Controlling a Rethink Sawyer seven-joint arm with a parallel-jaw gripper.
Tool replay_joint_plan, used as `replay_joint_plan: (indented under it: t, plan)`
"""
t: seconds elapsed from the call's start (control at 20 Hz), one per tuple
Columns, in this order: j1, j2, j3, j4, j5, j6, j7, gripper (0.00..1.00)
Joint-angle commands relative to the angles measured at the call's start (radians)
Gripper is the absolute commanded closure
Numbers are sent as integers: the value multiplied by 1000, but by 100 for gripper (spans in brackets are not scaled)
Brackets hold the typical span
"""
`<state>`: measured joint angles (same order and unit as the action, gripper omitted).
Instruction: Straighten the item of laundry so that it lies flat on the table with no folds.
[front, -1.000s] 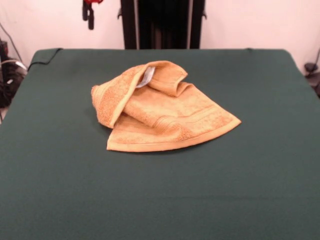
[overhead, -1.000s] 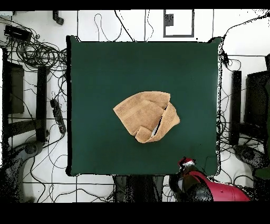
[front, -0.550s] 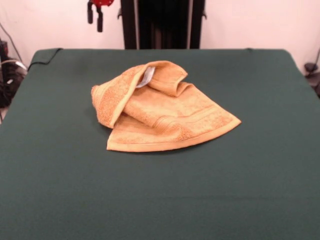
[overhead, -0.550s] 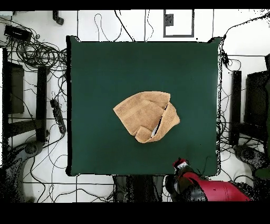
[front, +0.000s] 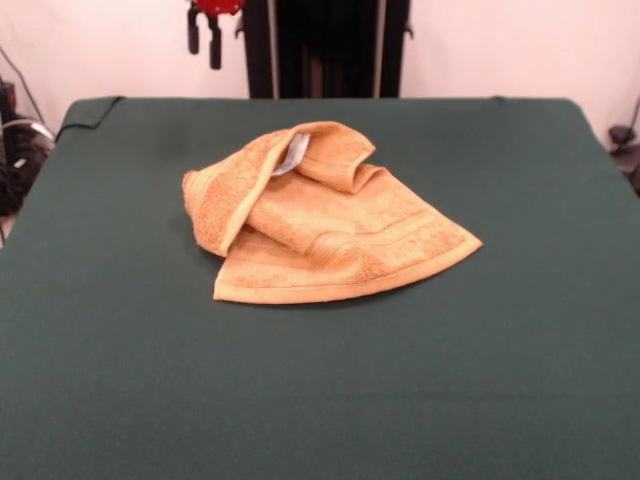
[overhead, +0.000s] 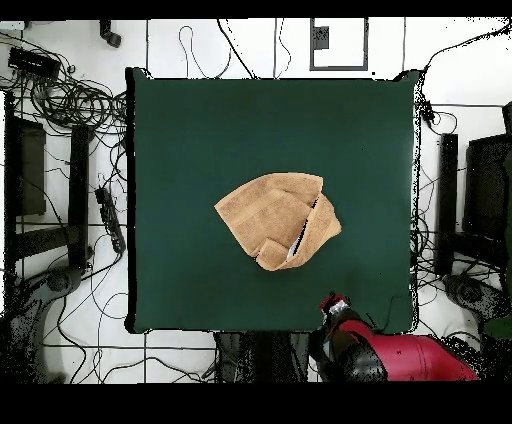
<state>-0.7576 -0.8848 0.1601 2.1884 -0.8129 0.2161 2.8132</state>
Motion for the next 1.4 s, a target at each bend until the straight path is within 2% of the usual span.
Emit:
replay_joint_plan:
  t: [0.05,0.55,0.9,1.4]
  plan:
    - [85,48,139,8,10,82,-132,0]
    - [125,131,163,-102,40,115,-115,0]
    - [98,108,159,-133,98,185,-129,0]
    - [91,118,138,-171,114,178,-96,0]
